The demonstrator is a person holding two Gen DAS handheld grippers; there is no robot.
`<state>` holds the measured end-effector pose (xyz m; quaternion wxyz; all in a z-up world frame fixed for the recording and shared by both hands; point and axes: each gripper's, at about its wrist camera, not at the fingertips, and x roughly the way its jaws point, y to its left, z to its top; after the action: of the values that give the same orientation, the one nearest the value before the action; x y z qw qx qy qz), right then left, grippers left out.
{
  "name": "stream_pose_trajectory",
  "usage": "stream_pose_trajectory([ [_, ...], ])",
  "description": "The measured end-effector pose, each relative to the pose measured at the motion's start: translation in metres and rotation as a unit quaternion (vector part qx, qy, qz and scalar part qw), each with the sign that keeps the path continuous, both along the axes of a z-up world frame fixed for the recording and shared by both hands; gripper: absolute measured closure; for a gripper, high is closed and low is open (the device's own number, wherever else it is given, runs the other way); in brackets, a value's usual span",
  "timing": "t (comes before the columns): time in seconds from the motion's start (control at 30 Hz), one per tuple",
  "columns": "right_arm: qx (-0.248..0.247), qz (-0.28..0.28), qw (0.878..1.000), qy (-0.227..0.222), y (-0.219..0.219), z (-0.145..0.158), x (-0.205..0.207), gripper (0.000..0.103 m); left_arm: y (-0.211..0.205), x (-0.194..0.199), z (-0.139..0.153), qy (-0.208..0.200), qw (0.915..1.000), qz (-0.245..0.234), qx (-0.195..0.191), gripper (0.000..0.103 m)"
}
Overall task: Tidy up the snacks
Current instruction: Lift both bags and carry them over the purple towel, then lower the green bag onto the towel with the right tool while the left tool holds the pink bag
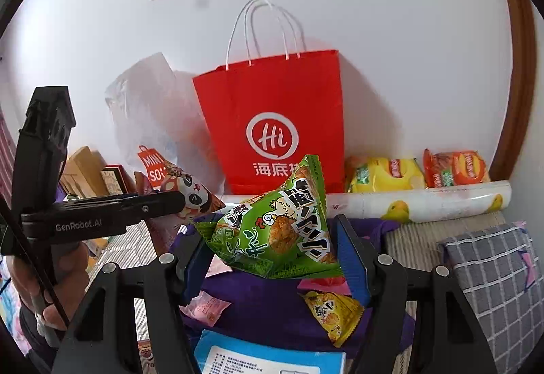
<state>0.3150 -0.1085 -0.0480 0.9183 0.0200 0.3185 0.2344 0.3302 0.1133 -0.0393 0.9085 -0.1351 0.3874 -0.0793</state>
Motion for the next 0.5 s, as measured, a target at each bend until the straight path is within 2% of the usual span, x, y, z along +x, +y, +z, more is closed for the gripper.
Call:
stream_pose_trajectory([
  [0.1,0.015,0.005,1.000,0.011,0.001,-0.014,0.008,0.037,0.002,0.005,-0.007,0.011,0.9997,0.009,0.019,0.048],
  [0.37,-0.001,0.004,1.000,0.021,0.007,-0.047,0.016,0.037,0.005,0.013,-0.018,0.024,0.9995,0.013,0.017,0.048],
  [0.5,-0.001,0.003,1.000,0.022,0.002,-0.057,0.012,0.036,0.000,0.014,-0.022,0.030,0.9991,0.011,0.029,0.048],
])
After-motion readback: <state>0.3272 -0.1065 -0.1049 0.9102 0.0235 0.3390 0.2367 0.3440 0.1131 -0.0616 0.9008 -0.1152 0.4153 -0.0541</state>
